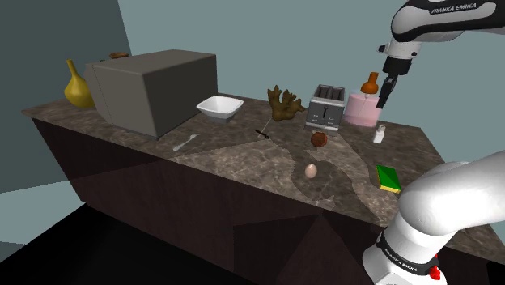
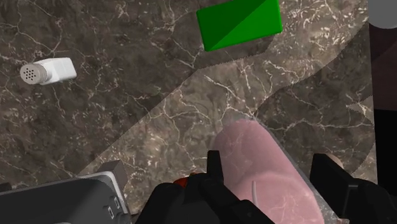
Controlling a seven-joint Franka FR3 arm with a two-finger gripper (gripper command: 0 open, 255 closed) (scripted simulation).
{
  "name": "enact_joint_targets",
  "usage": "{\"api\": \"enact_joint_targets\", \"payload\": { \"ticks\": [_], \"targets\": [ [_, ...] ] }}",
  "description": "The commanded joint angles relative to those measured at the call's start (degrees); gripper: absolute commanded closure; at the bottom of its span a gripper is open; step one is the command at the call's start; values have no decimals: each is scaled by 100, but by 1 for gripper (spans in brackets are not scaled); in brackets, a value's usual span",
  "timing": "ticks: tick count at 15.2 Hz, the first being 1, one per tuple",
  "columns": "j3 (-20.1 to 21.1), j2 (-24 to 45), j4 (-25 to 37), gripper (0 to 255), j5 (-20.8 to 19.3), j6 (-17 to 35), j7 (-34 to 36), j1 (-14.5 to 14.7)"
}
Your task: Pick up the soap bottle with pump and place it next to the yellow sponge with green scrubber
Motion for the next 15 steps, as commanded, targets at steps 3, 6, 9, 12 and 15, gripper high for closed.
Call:
{"api": "enact_joint_targets", "payload": {
  "ticks": [3, 6, 9, 12, 15],
  "targets": [
    [-70, -6, -300, 255, -53, 302, 12, -23],
    [-123, -2, -522, 255, -93, 529, 23, -39],
    [-180, 15, -735, 255, -133, 760, 33, -53],
    [-242, 45, -938, 255, -172, 996, 41, -65],
    [-308, 91, -1133, 255, -211, 1236, 46, -74]
  ]
}}
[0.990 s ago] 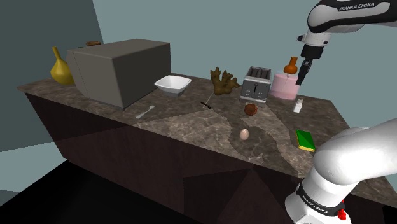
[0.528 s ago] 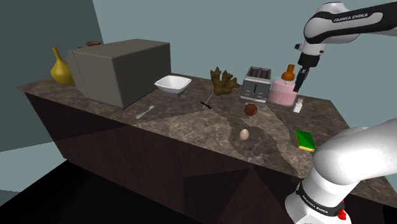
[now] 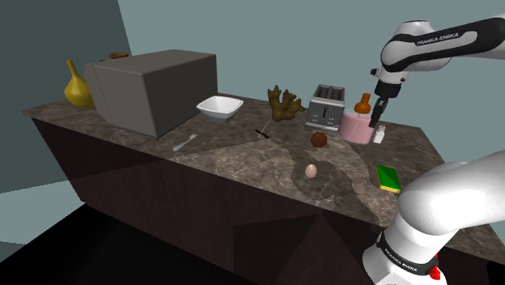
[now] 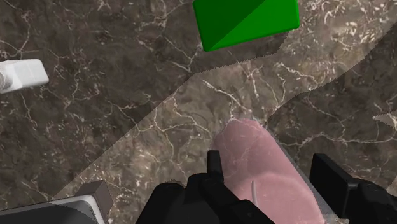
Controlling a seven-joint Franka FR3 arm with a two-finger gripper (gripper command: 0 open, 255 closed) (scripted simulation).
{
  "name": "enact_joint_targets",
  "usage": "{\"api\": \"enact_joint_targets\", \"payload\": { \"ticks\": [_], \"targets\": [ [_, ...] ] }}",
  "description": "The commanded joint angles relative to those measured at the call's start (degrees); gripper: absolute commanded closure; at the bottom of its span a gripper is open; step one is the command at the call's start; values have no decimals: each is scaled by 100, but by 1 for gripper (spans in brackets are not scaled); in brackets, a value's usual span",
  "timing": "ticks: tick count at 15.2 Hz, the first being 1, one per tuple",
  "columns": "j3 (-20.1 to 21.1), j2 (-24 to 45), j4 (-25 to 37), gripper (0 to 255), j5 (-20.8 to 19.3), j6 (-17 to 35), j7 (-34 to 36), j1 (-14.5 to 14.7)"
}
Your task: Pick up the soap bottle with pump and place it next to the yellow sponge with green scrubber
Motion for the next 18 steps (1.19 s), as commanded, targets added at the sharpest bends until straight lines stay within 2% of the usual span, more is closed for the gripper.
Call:
{"api": "enact_joint_targets", "payload": {
  "ticks": [1, 18],
  "targets": [
    [-70, 68, -98, 255, -23, 176, -21, 0],
    [-538, 666, -998, 255, -181, 1670, -52, 35]
  ]
}}
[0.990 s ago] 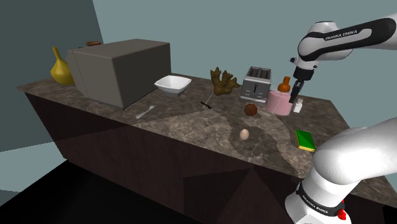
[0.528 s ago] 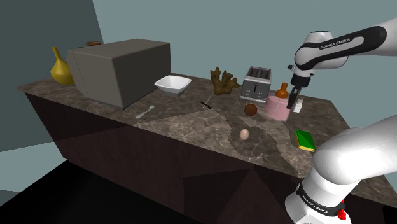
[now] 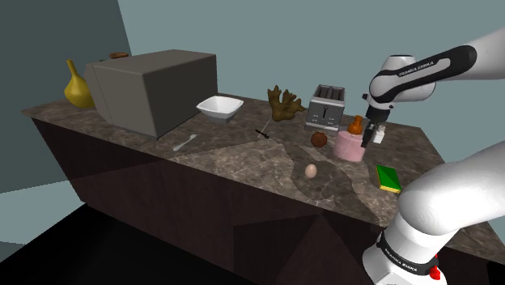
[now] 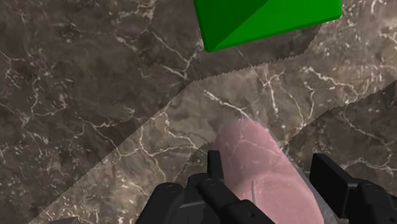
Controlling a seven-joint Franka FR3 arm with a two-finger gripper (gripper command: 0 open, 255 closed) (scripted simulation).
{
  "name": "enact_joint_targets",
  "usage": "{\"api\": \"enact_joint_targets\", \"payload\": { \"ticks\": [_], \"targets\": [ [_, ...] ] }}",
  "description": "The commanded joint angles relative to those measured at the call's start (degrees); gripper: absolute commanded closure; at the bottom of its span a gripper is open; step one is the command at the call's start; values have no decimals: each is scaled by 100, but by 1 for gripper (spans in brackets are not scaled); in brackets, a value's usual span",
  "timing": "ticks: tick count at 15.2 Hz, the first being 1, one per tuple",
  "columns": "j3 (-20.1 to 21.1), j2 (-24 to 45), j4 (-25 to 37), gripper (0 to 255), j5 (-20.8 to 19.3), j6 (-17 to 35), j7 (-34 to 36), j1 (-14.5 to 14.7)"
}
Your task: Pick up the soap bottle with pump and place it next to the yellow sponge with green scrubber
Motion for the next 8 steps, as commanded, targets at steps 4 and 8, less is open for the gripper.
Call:
{"api": "enact_joint_targets", "payload": {
  "ticks": [4, 8],
  "targets": [
    [-124, 200, -161, 255, -11, 364, -29, 28],
    [-124, 201, -161, 255, -10, 364, -30, 29]
  ]
}}
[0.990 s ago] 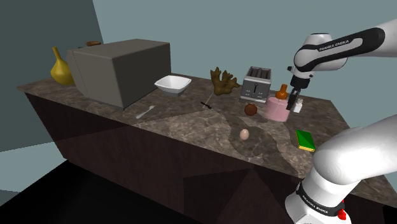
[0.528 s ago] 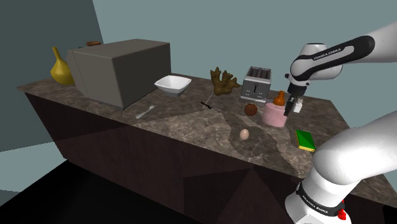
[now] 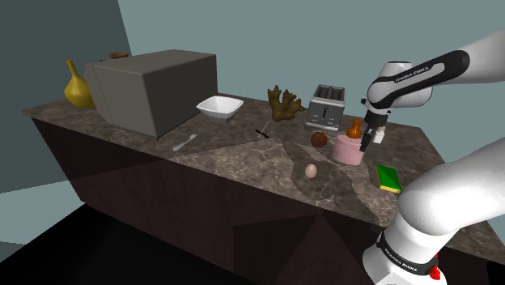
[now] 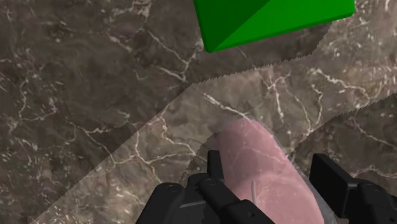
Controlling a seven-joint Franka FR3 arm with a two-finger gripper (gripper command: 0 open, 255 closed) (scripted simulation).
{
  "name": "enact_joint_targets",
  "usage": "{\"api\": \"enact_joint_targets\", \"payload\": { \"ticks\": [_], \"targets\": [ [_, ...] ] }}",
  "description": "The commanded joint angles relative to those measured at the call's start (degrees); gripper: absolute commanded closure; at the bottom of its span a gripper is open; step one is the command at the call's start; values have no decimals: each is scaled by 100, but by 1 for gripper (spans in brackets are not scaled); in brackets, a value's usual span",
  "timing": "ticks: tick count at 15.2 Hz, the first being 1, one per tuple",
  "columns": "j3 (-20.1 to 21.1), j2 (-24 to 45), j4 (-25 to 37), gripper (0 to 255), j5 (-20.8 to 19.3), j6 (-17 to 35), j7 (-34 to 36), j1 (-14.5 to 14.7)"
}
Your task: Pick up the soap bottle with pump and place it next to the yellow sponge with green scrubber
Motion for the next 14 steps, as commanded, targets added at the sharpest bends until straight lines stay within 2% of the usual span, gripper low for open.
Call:
{"api": "enact_joint_targets", "payload": {
  "ticks": [1, 2, 3, 8, 12, 14],
  "targets": [
    [-1, 2, 0, 255, 1, 5, 0, 1],
    [-1, 2, 0, 255, 1, 5, 0, 1],
    [-1, 1, 0, 0, 0, 5, 0, 1],
    [0, 1, 0, 0, 0, 4, 1, 1],
    [293, -470, 422, 0, 40, -883, 54, -61],
    [294, -471, 422, 0, 40, -883, 54, -63]
  ]
}}
